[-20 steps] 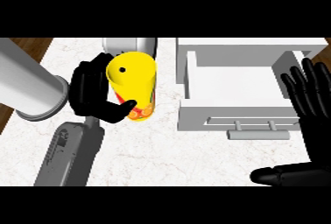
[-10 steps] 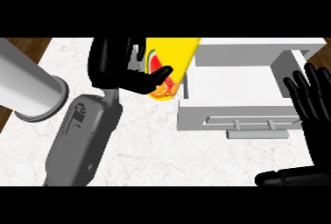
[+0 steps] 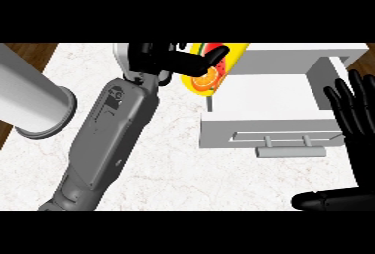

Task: Pick up the cup, place it into the drawer and close the drawer

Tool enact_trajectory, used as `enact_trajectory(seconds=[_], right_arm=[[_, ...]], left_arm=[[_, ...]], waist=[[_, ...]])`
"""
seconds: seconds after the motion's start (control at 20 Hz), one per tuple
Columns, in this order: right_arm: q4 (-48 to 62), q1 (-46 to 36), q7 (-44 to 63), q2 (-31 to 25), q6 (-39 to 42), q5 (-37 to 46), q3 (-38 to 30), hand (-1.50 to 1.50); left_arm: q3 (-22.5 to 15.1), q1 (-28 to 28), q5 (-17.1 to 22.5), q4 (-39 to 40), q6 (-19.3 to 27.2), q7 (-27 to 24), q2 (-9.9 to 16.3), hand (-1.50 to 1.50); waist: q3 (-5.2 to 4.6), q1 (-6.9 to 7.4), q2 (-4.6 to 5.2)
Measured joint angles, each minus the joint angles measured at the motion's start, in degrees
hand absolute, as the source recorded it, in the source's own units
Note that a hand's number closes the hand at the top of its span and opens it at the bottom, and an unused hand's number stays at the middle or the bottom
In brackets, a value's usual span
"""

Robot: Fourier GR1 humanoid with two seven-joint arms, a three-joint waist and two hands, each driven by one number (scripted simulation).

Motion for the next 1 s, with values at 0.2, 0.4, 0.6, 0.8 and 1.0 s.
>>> enact_trajectory(seconds=[0.2,0.4,0.6,0.8,1.0], right_arm=[[1.15,-0.37,-0.47,-0.04,0.40,0.11,0.15,-1.50],[1.41,-1.23,-0.10,-0.35,0.45,-0.51,-0.38,-1.50],[2.70,-1.15,-1.54,0.01,0.84,-0.19,-0.06,-1.50],[3.35,-2.31,-1.48,-0.82,1.27,-0.52,-0.69,-1.50],[3.44,-2.75,-1.92,0.32,0.53,0.85,0.96,-1.50]], left_arm=[[-1.11,-4.10,1.09,6.28,2.18,-1.57,-0.13,1.50],[-2.83,-8.40,3.70,13.31,4.26,-3.41,-0.19,1.50],[-5.28,-12.34,7.48,21.22,6.10,-6.84,-0.22,1.50],[-8.22,-15.46,11.30,27.42,7.47,-8.48,-0.22,1.50],[-11.57,-17.16,14.00,32.75,7.36,-10.45,-0.22,1.50]], waist=[[-0.01,-0.28,0.10],[0.00,-0.61,0.17],[0.00,-1.23,0.31],[0.01,-1.80,0.44],[0.01,-2.38,0.59]])
